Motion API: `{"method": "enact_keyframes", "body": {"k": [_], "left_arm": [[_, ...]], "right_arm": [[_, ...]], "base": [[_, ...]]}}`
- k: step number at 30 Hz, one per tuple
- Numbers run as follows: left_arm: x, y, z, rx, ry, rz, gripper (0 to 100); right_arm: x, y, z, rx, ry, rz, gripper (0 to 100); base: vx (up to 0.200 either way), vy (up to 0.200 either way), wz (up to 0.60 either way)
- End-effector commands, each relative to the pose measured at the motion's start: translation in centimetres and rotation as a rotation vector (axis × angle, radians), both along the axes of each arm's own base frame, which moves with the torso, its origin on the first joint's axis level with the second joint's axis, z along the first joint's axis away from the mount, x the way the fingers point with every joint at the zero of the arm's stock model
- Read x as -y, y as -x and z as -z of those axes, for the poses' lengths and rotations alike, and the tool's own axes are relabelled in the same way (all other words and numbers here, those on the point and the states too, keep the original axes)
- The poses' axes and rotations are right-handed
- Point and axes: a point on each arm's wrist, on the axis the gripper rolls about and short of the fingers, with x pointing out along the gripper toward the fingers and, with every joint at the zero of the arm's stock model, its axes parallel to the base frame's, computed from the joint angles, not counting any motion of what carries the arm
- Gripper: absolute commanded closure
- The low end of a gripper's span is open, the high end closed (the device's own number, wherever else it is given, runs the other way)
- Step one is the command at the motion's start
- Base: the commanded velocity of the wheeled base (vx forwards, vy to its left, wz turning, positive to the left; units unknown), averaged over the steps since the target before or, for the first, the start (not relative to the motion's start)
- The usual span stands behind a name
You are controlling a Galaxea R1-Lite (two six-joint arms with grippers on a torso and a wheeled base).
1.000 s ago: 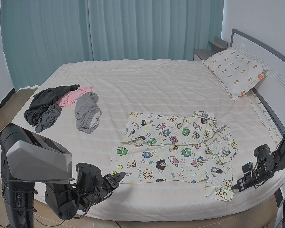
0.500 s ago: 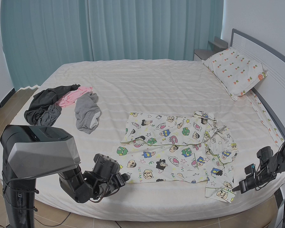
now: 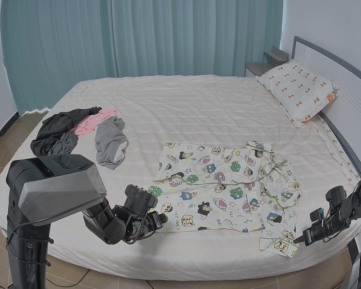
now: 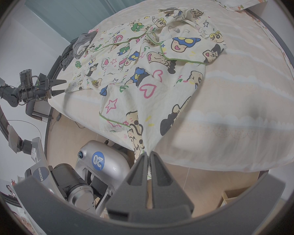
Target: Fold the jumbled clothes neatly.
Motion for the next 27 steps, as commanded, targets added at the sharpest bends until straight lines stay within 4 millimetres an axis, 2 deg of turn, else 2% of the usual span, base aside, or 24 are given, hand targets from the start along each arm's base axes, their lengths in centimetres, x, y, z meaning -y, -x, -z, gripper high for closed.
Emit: {"method": "enact_keyframes", "body": {"k": [1, 13, 14, 27], "left_arm": [[0.2, -0.2, 0.5, -0.006, -0.009, 0.003, 0], [1.5, -0.6, 1.8, 0.008, -0.113, 0.007, 0], [1.5, -0.6, 1.8, 0.009, -0.116, 0.006, 100], [1.5, -0.4, 2.2, 0.02, -0.164, -0.015, 100]], "right_arm": [[0.0, 0.0, 0.0, 0.001, -0.003, -0.002, 100], [-0.1, 0.1, 0.0, 0.001, -0.004, -0.011, 100], [-0.1, 0.1, 0.0, 0.0, -0.005, -0.011, 100], [-0.1, 0.3, 0.1, -0.006, -0.006, -0.013, 100]], "base": [[0.0, 0.0, 0.0], [0.0, 0.0, 0.0], [0.0, 0.0, 0.0], [0.0, 0.0, 0.0]]}}
